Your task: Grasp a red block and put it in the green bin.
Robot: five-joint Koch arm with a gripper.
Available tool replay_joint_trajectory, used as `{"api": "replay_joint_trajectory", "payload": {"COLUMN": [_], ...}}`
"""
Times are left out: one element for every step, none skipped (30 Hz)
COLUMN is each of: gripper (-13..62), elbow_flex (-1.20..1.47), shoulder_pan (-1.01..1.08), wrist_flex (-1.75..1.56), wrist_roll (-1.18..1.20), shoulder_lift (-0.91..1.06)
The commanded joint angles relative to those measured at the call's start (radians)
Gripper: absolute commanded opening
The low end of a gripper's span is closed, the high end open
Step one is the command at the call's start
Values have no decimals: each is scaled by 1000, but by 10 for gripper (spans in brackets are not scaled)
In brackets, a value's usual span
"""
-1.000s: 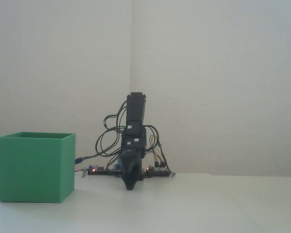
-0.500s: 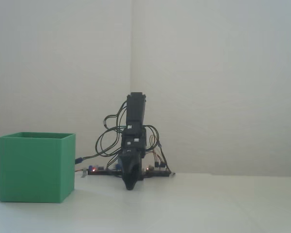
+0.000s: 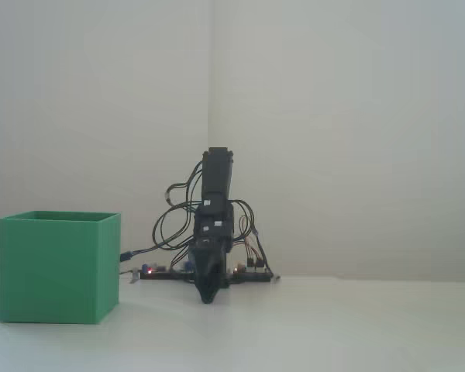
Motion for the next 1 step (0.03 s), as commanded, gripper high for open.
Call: {"api": "replay_joint_trajectory", "payload": {"gripper": [351], "elbow_flex": [67], "shoulder_pan": [-9], "wrist_flex": [63], "wrist_roll": [14], "shoulder_lift": [84]}}
